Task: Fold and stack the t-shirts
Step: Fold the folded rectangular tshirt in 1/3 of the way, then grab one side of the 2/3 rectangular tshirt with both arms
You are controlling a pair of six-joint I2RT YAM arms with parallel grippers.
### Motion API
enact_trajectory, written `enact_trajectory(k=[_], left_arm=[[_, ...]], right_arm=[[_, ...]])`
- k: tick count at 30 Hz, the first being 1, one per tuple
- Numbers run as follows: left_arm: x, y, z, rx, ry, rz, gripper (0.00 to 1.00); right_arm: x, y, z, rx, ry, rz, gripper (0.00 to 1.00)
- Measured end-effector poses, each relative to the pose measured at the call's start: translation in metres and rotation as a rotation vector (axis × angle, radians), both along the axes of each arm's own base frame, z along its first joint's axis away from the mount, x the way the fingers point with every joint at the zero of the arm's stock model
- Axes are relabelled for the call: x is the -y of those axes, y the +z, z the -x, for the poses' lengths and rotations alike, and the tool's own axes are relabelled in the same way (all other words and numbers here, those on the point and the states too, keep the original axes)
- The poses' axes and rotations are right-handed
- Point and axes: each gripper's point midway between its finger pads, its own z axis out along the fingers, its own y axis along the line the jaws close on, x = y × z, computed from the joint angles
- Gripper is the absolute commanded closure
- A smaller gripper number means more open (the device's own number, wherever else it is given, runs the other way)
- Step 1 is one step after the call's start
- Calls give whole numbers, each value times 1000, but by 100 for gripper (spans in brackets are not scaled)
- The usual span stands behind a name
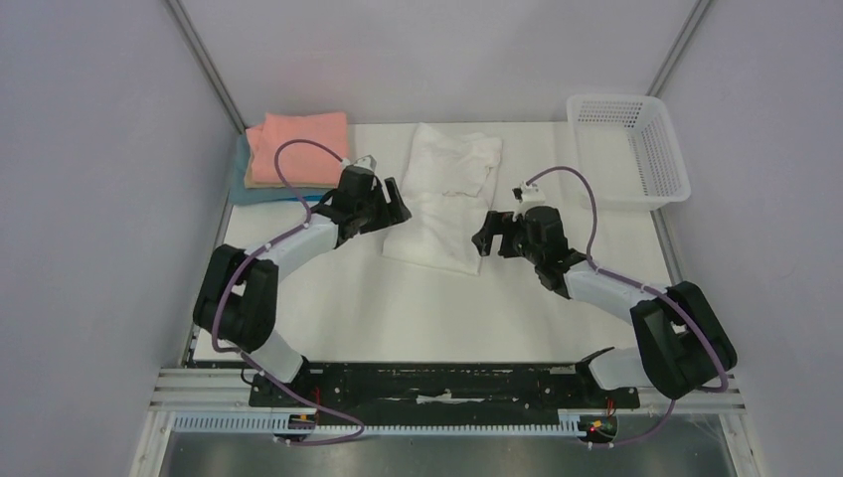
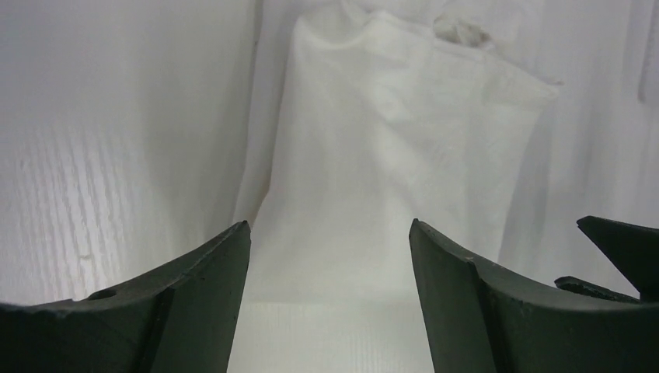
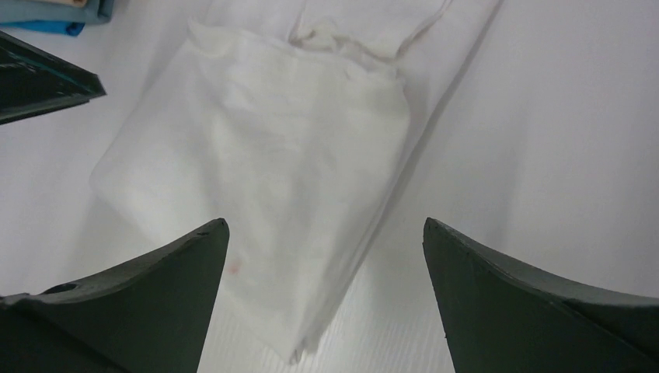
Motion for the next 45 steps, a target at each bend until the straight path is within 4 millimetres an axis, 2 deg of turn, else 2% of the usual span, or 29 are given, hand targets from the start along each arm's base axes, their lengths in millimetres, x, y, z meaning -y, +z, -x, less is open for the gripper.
enact_trajectory(k=[4,9,11,17,22,25,30,33,36,38,39,42,43,44,45], left_arm=[[-8,-21,27,-57,-16,-9,19],[-17,-59,53,-165,-17,-46,21],[-22,-72,60,-207,-8,-69,29],[-24,-78,54,-221,31,-72,51],[-19,-83,49,-227,44,-32,78],[-13,-86,47,-234,39,-1,97],[-8,-87,47,-228,24,35,98],[-5,-87,48,-216,13,58,98],[-2,-87,48,-207,4,74,98],[-1,-87,48,-201,2,82,98],[-1,-87,48,-199,1,87,98],[0,-87,48,-196,4,99,98],[1,-87,48,-197,5,100,98],[1,-87,48,-197,6,102,98],[1,-86,48,-196,7,103,98]], right_arm=[[2,-31,35,-107,29,-19,2],[-8,-45,59,-176,73,-48,3],[-13,-48,65,-193,89,-61,4],[-15,-50,75,-218,96,-72,10],[-17,-41,78,-195,105,-82,17],[-20,-43,81,-196,108,-68,22],[-17,-58,82,-228,76,-19,33],[-14,-71,80,-253,52,6,35],[-19,-72,70,-239,46,1,38],[-23,-72,64,-231,47,-4,46],[-24,-72,62,-226,46,-7,53],[-24,-76,61,-229,44,-4,82],[-24,-77,61,-233,44,-3,94],[-24,-78,61,-235,44,-1,100],[-24,-78,62,-237,44,-2,100]])
